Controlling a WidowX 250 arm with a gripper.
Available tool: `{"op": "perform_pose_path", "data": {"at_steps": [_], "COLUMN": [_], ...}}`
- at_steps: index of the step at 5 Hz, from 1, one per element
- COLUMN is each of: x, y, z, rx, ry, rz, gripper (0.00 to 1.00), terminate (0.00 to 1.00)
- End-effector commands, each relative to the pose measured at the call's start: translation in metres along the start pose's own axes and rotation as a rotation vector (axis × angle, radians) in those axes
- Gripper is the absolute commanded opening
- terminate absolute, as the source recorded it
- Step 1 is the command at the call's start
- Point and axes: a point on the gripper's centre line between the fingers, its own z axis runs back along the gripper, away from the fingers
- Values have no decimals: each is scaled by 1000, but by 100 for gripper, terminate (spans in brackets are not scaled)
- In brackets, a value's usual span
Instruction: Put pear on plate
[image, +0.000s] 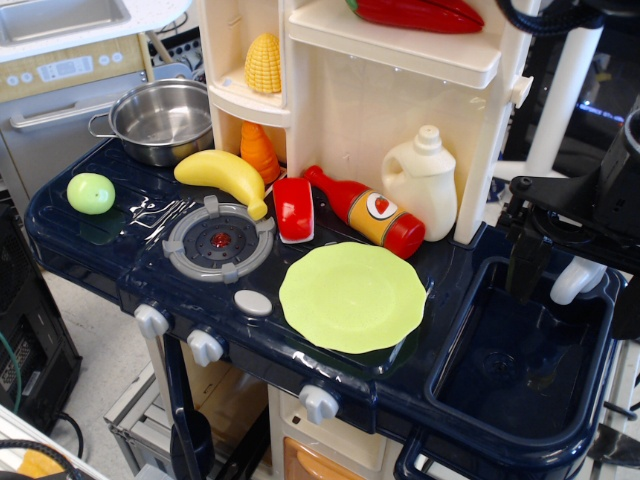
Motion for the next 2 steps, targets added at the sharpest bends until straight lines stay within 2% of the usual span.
{"op": "perform_pose_path", "data": {"at_steps": [1,2], "x": [0,1], "y": [0,49], "z": [0,-4], "rx": [0,140], "ry": [0,33], "rz": [0,237], "gripper": [100,100], "terminate": [0,0]}}
